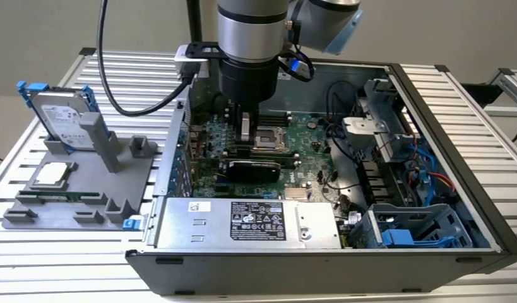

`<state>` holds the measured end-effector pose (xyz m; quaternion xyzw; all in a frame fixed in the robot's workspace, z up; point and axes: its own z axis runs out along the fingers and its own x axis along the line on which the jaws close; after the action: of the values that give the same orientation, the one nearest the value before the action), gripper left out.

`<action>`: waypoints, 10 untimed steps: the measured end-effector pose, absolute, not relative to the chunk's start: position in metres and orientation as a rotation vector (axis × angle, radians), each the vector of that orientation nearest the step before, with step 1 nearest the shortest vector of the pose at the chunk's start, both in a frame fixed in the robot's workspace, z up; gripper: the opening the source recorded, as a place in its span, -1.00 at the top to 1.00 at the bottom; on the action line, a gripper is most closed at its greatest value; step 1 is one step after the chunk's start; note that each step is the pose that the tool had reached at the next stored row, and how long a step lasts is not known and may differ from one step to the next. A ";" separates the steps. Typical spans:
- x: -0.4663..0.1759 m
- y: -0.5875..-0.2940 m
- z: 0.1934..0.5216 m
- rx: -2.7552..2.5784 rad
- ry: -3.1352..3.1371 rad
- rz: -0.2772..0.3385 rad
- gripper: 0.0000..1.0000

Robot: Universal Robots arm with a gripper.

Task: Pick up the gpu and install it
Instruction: 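Insert the gpu into the slot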

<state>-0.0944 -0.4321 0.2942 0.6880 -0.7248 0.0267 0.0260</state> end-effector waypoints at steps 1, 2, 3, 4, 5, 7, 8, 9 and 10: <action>-0.094 -0.432 0.294 2.125 -2.239 0.084 1.00; -0.094 -0.432 0.294 2.125 -2.238 0.086 1.00; -0.094 -0.432 0.294 2.124 -2.237 0.088 1.00; -0.094 -0.432 0.294 2.123 -2.236 0.090 1.00; -0.094 -0.432 0.294 2.122 -2.236 0.092 1.00; -0.094 -0.432 0.294 2.120 -2.234 0.096 1.00; -0.094 -0.432 0.294 2.120 -2.233 0.097 1.00; -0.094 -0.432 0.294 2.119 -2.232 0.099 1.00; -0.094 -0.432 0.294 2.118 -2.231 0.101 1.00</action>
<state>-0.0944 -0.4320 0.2943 0.6878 -0.7245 0.0329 0.0318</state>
